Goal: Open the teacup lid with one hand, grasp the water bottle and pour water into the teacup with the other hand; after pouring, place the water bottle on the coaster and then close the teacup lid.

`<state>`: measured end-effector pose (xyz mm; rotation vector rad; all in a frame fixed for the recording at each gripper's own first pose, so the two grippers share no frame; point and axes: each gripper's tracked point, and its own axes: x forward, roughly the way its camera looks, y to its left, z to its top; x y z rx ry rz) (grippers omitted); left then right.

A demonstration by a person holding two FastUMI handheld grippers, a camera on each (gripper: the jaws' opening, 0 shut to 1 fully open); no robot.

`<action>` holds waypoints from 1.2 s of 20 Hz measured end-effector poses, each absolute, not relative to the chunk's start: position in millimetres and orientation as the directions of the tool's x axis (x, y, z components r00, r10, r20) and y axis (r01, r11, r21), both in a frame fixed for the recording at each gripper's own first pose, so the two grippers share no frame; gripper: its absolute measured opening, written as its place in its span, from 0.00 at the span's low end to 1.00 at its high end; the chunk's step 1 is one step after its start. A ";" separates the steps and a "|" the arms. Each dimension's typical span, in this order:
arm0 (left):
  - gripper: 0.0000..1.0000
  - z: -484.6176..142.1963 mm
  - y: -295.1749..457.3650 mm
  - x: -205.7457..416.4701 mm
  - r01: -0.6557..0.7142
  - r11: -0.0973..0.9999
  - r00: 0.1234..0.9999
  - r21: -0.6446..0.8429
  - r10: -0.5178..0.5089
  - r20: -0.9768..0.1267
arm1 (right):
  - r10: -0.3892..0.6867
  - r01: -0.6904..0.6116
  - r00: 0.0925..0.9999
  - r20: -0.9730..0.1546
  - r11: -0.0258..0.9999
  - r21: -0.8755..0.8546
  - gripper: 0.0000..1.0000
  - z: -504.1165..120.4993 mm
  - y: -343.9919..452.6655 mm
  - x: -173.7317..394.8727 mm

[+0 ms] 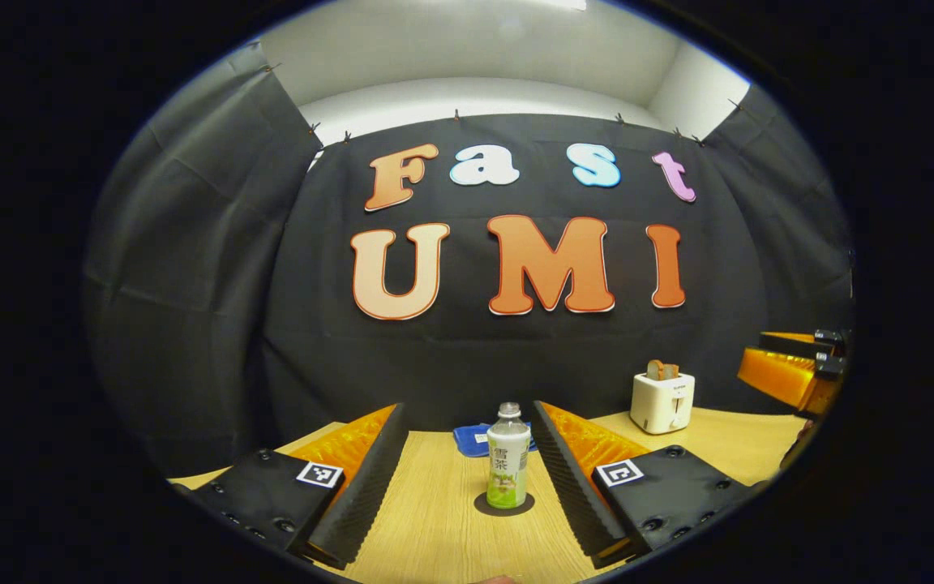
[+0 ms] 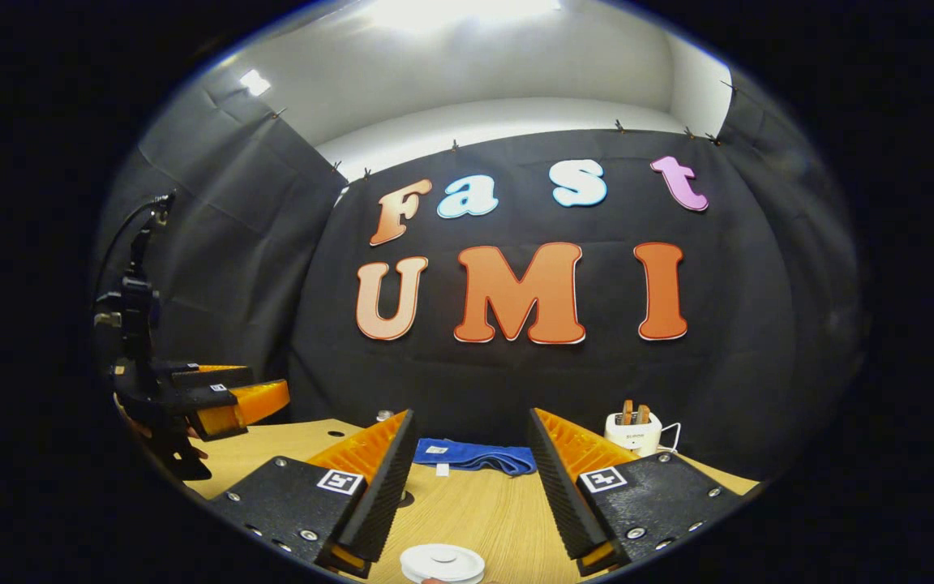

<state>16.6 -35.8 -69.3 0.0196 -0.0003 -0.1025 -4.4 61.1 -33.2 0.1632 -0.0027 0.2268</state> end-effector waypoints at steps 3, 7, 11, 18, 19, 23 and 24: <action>0.98 -77.7 -31.3 13.0 0.080 0.996 0.997 0.050 -0.079 -0.020 | 0.188 -0.187 0.982 0.010 0.968 0.164 0.82 -38.2 48.2 -2.5; 0.97 -63.1 -33.2 6.0 0.074 0.997 0.997 0.034 -0.074 0.008 | 0.163 -0.160 0.987 -0.005 0.977 0.143 0.82 -41.4 42.6 -1.6; 0.96 -57.6 -32.3 0.3 0.078 0.997 0.997 0.023 -0.079 0.010 | 0.146 -0.142 0.989 -0.019 0.982 0.123 0.82 -44.2 36.9 -5.0; 0.98 -45.3 -34.0 -1.7 0.076 0.996 0.996 0.047 -0.079 0.046 | 0.134 -0.130 0.991 -0.026 0.984 0.118 0.82 -43.1 34.7 -5.3; 0.98 -44.2 -34.8 -1.5 0.079 0.996 0.995 0.046 -0.082 0.049 | 0.134 -0.130 0.991 -0.024 0.984 0.120 0.82 -42.2 34.9 -4.7; 0.98 -42.5 -37.2 -1.3 0.102 0.995 0.994 0.017 -0.103 0.041 | 0.130 -0.126 0.991 -0.025 0.985 0.115 0.82 -41.4 33.9 -3.6; 0.95 -42.4 -36.6 -0.5 0.104 0.994 0.994 0.016 -0.105 0.037 | 0.129 -0.125 0.991 -0.026 0.986 0.114 0.82 -41.0 33.6 -3.2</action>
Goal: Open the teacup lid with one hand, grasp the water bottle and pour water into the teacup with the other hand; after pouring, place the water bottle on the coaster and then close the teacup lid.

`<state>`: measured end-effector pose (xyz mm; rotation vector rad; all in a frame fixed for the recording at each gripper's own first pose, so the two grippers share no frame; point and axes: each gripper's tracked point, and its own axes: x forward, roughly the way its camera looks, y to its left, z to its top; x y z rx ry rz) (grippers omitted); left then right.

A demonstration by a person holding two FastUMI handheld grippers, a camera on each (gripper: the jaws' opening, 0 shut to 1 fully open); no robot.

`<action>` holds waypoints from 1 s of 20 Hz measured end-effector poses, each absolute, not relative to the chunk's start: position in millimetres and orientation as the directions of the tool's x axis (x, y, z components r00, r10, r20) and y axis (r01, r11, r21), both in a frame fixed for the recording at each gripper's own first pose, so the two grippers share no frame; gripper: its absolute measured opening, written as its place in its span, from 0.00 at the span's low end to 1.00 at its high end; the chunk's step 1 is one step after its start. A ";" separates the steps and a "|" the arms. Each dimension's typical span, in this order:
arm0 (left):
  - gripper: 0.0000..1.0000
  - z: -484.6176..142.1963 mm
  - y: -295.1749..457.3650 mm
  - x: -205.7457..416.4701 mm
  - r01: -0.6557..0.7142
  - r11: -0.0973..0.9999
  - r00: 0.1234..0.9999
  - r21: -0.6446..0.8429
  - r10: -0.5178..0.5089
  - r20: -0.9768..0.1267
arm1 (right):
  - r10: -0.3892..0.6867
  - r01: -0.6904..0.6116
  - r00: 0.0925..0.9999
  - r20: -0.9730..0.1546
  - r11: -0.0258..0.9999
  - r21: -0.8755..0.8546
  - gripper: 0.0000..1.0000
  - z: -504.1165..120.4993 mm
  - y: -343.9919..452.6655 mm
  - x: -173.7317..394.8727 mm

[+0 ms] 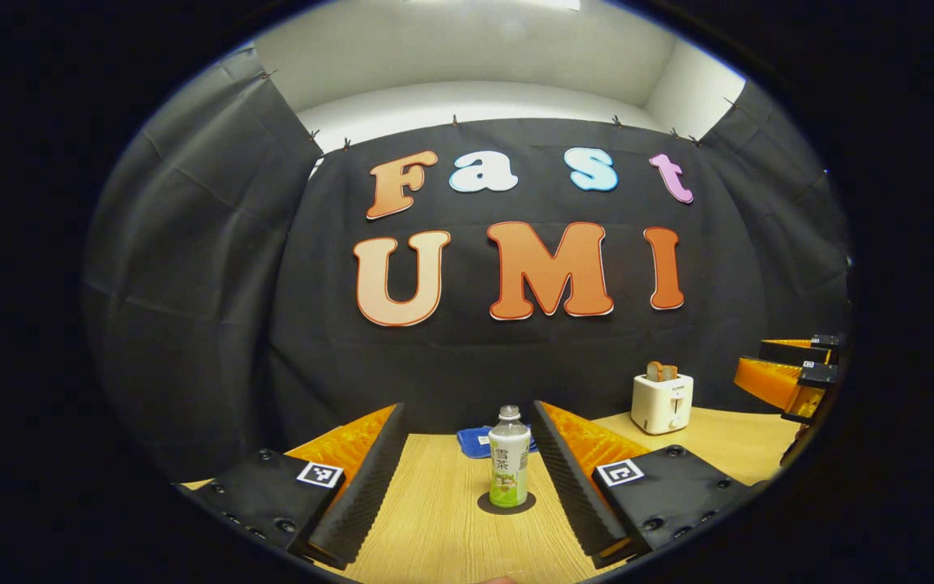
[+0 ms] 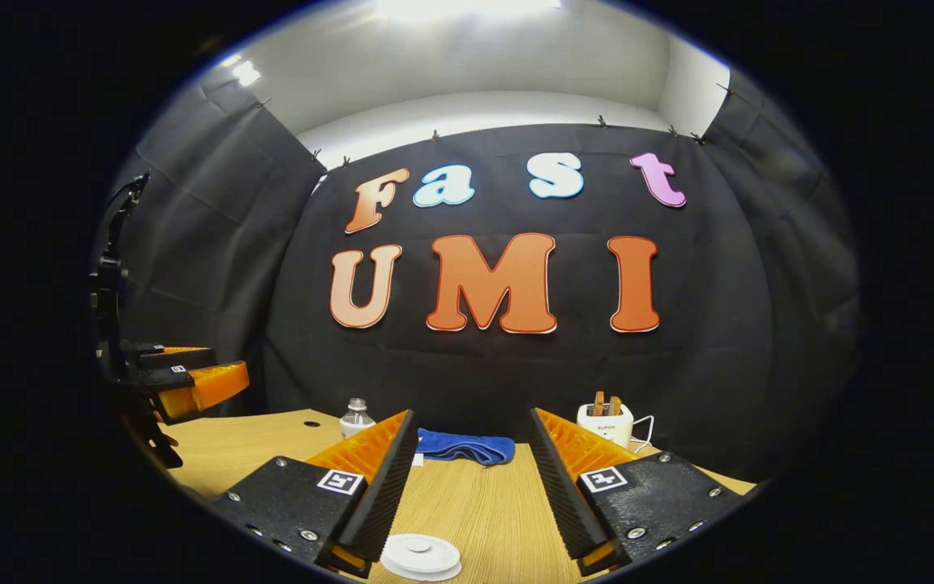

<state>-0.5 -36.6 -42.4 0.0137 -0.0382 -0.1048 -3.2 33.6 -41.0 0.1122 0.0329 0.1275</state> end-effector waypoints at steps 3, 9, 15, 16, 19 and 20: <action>0.96 -38.8 -33.5 -0.9 0.098 0.995 0.994 0.011 -0.099 0.043 | 0.127 -0.123 0.992 -0.022 0.986 0.112 0.82 -37.5 33.0 -3.9; 0.97 -24.3 -28.6 -9.3 0.102 0.995 0.993 -0.022 -0.100 0.061 | 0.116 -0.114 0.993 -0.008 0.987 0.116 0.82 -28.5 29.1 -5.8; 0.95 -23.1 -32.0 -13.2 0.115 0.993 0.992 -0.016 -0.114 0.052 | 0.111 -0.108 0.993 -0.028 0.989 0.098 0.82 -32.8 31.2 -7.0; 0.95 -22.2 -30.8 -14.1 0.110 0.994 0.993 -0.010 -0.110 0.053 | 0.108 -0.105 0.994 -0.030 0.990 0.097 0.82 -32.4 31.1 -7.7; 0.96 -20.9 -29.6 -14.9 0.108 0.994 0.993 -0.006 -0.107 0.055 | 0.103 -0.099 0.994 -0.031 0.990 0.101 0.82 -30.4 31.4 -7.6; 0.98 -20.9 -27.5 -14.6 0.104 0.995 0.993 -0.004 -0.103 0.054 | 0.098 -0.094 0.995 -0.032 0.990 0.102 0.82 -30.2 29.9 -7.8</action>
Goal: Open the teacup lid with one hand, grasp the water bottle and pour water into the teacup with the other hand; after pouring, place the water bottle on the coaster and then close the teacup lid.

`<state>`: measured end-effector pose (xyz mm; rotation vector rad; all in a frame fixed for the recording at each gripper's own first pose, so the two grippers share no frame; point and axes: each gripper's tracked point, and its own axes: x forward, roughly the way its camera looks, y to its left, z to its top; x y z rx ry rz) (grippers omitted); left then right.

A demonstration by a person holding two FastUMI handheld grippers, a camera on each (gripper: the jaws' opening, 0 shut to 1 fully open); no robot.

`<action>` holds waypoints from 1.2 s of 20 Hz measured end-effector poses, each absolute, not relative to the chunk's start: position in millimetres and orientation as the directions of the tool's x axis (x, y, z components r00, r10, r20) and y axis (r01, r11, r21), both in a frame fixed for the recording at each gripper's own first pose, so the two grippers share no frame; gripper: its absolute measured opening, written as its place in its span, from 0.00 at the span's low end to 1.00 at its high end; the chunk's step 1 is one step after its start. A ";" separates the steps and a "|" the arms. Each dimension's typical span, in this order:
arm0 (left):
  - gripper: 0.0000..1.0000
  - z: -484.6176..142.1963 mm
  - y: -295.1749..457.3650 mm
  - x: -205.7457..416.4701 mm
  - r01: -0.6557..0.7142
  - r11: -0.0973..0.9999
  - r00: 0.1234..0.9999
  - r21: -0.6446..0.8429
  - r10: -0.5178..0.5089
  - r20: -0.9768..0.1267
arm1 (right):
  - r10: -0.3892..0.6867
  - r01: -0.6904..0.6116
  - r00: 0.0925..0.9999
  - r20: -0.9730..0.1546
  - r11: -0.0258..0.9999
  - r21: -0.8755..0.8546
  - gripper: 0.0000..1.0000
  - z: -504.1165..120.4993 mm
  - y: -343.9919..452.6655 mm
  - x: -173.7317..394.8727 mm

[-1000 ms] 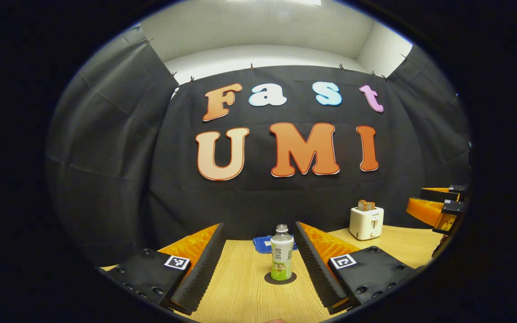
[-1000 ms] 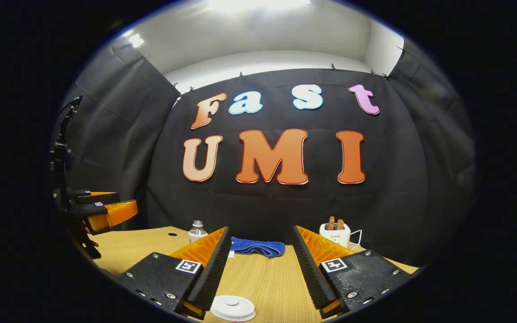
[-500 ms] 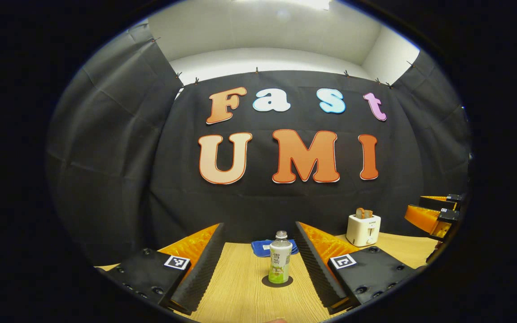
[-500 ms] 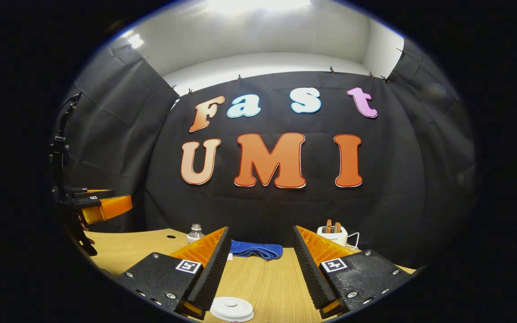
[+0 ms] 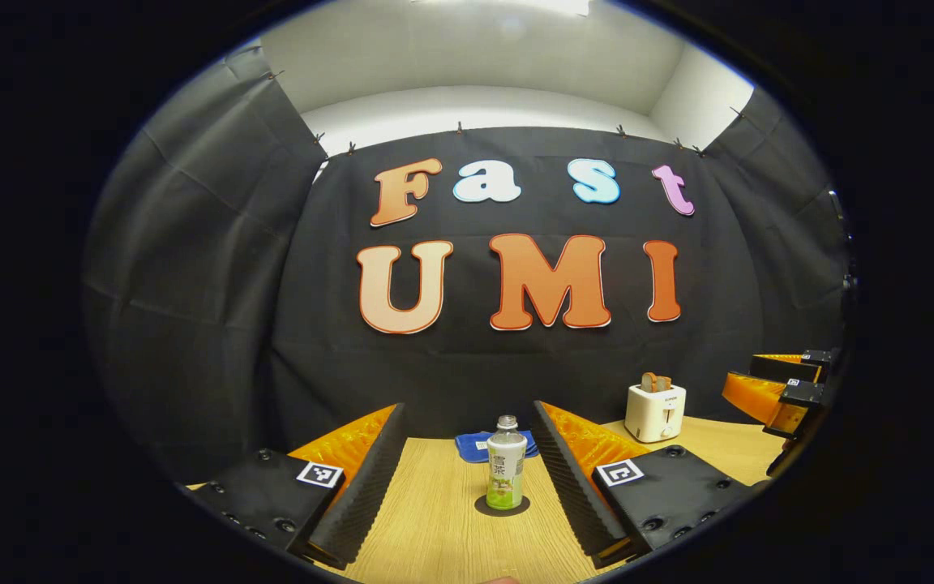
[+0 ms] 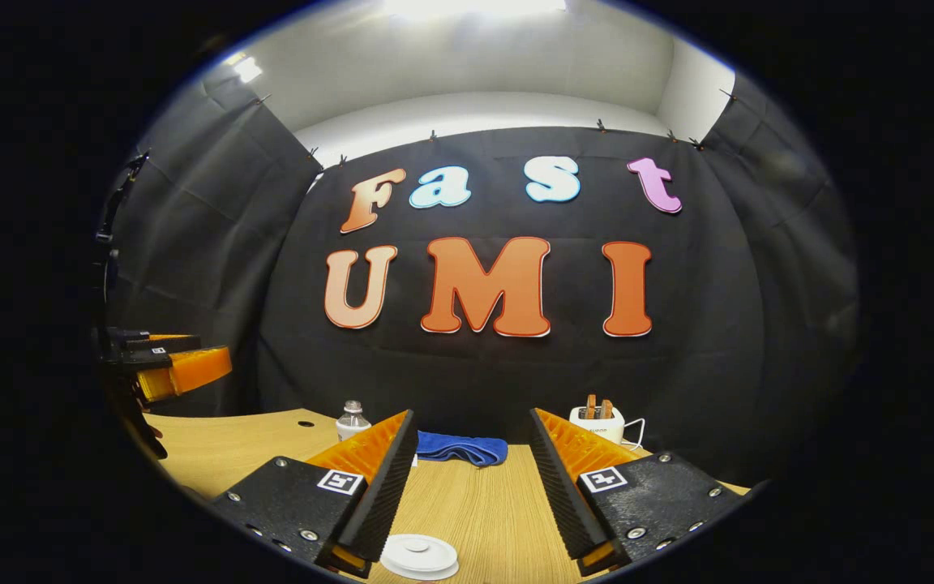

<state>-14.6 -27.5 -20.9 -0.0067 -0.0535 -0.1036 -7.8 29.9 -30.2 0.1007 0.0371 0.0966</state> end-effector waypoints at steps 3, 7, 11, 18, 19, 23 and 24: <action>0.98 -20.2 -22.2 -16.4 0.094 0.996 0.994 -0.003 -0.094 0.049 | 0.093 -0.089 0.995 -0.031 0.991 0.100 0.82 -27.1 29.0 -8.2; 0.96 -23.3 -16.5 -17.0 0.075 0.997 0.996 0.004 -0.076 0.045 | 0.086 -0.083 0.996 -0.037 0.994 0.072 0.82 -28.6 30.5 -8.5; 0.96 -28.6 -10.4 -20.7 0.054 0.998 0.998 0.025 -0.055 0.035 | 0.102 -0.099 0.994 -0.047 0.993 0.063 0.82 -29.5 39.8 -12.4; 0.96 -32.7 1.4 -25.8 0.010 0.999 0.999 0.050 -0.012 0.034 | 0.070 -0.070 0.995 -0.072 0.997 0.012 0.82 -31.8 34.2 -17.7; 0.96 -34.7 -0.3 -26.8 0.012 0.999 1.000 0.049 -0.013 0.027 | 0.072 -0.072 0.995 -0.075 0.997 0.012 0.82 -32.1 35.1 -19.1; 0.98 -36.8 0.0 -26.0 0.013 0.999 1.000 0.044 -0.014 0.019 | 0.071 -0.069 0.994 -0.078 0.997 0.025 0.82 -32.3 33.2 -19.0; 0.98 -36.0 2.7 -26.8 0.003 0.999 1.000 0.053 -0.004 0.022 | 0.070 -0.068 0.994 -0.081 0.997 0.027 0.82 -32.8 32.7 -19.4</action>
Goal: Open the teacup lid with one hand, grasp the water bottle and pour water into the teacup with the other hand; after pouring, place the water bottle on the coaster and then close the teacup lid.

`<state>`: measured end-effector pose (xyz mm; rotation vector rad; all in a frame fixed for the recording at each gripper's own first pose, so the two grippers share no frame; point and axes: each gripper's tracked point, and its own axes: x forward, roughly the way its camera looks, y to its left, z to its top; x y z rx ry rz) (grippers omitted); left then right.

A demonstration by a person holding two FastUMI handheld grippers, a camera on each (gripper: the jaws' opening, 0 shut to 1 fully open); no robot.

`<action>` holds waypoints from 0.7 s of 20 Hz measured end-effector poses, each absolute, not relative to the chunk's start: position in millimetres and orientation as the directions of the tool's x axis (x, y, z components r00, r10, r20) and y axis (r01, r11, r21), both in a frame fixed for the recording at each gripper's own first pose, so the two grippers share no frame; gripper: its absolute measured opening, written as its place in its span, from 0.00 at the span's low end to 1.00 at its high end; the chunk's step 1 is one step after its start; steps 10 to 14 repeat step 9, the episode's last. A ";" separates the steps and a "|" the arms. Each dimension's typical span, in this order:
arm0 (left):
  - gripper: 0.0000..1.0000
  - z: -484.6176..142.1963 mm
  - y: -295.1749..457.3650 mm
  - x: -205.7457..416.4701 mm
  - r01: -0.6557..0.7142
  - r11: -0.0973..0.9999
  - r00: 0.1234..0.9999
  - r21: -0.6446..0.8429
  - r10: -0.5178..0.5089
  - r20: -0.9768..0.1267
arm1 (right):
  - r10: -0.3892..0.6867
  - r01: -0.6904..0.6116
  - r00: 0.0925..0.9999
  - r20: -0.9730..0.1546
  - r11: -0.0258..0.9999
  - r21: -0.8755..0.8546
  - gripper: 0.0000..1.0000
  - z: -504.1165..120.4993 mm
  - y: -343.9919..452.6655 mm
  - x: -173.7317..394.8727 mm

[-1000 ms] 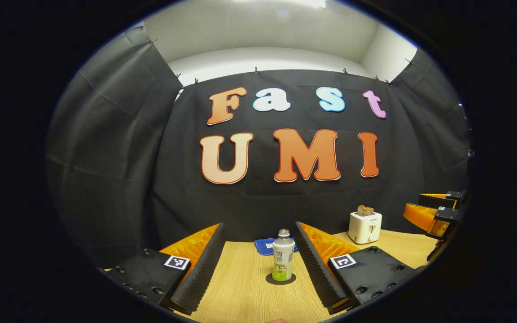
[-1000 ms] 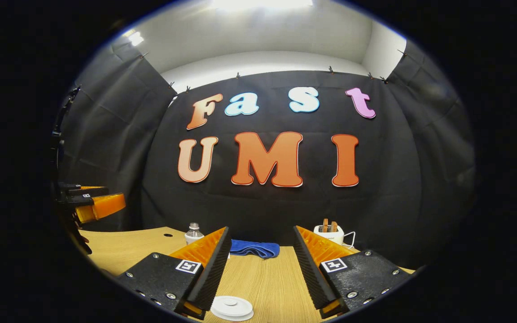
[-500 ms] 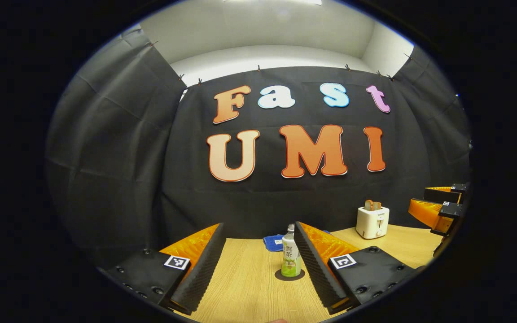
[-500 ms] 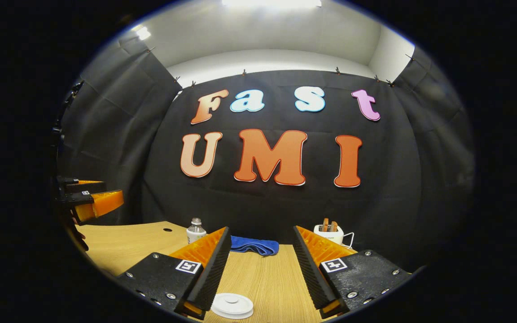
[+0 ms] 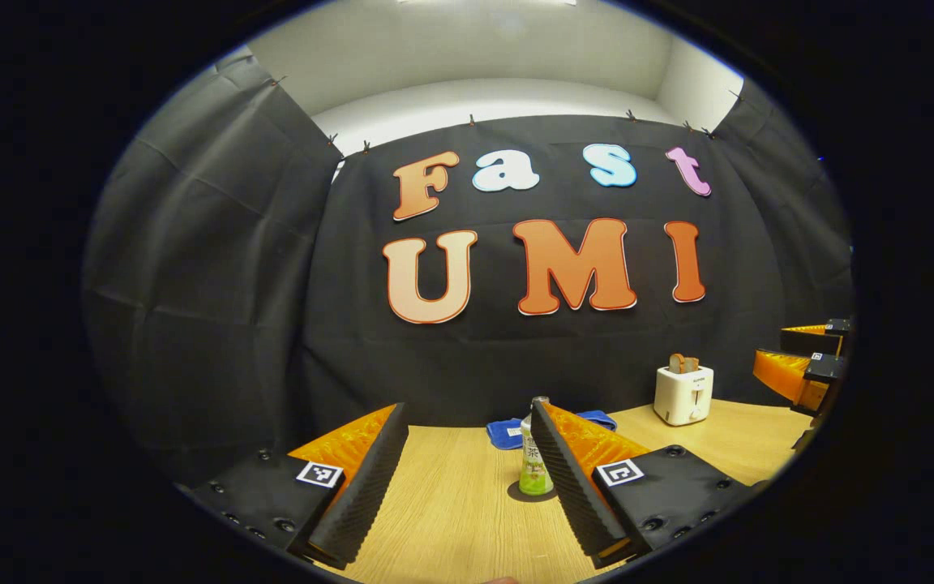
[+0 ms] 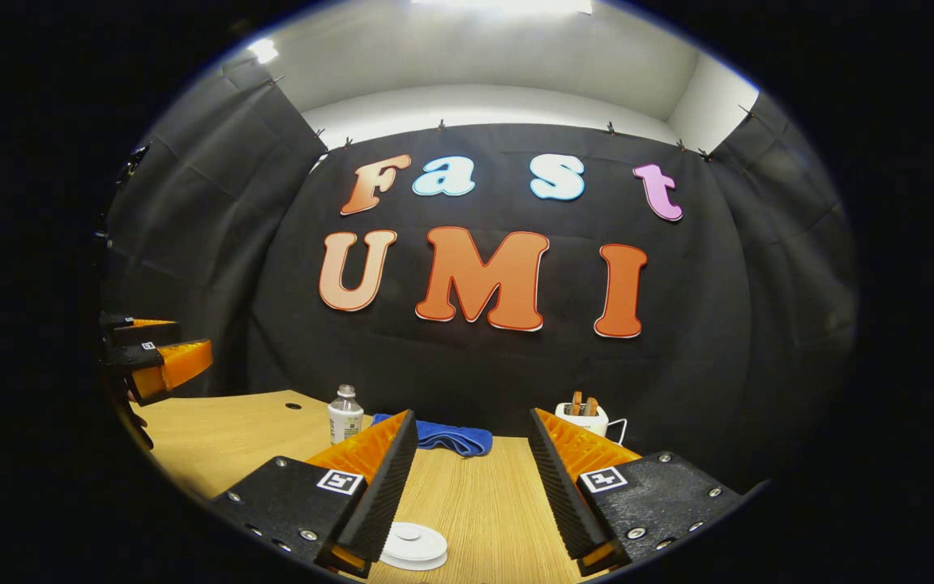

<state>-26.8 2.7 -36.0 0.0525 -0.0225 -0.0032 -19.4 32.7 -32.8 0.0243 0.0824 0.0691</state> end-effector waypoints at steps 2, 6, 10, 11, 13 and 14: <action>0.96 -36.8 7.1 -26.7 -0.020 0.997 0.999 0.078 0.018 0.029 | 0.068 -0.065 0.994 -0.091 0.997 0.028 0.82 -36.6 32.7 -19.6; 0.95 -36.5 2.5 -26.4 -0.010 0.997 1.000 0.078 0.008 0.027 | 0.067 -0.065 0.993 -0.099 0.998 0.025 0.82 -38.3 33.2 -19.5; 0.97 -36.5 2.9 -26.6 -0.011 0.997 1.000 0.078 0.009 0.028 | 0.068 -0.066 0.993 -0.093 0.997 0.029 0.82 -36.4 32.6 -19.1; 0.97 -36.5 2.9 -26.6 -0.011 0.997 1.000 0.078 0.009 0.028 | 0.068 -0.066 0.993 -0.093 0.997 0.029 0.82 -36.4 32.6 -19.1; 0.97 -36.5 2.9 -26.6 -0.011 0.997 1.000 0.078 0.009 0.028 | 0.068 -0.066 0.993 -0.093 0.997 0.029 0.82 -36.4 32.6 -19.1; 0.97 -36.5 2.9 -26.6 -0.011 0.997 1.000 0.078 0.009 0.028 | 0.068 -0.066 0.993 -0.093 0.997 0.029 0.82 -36.4 32.6 -19.1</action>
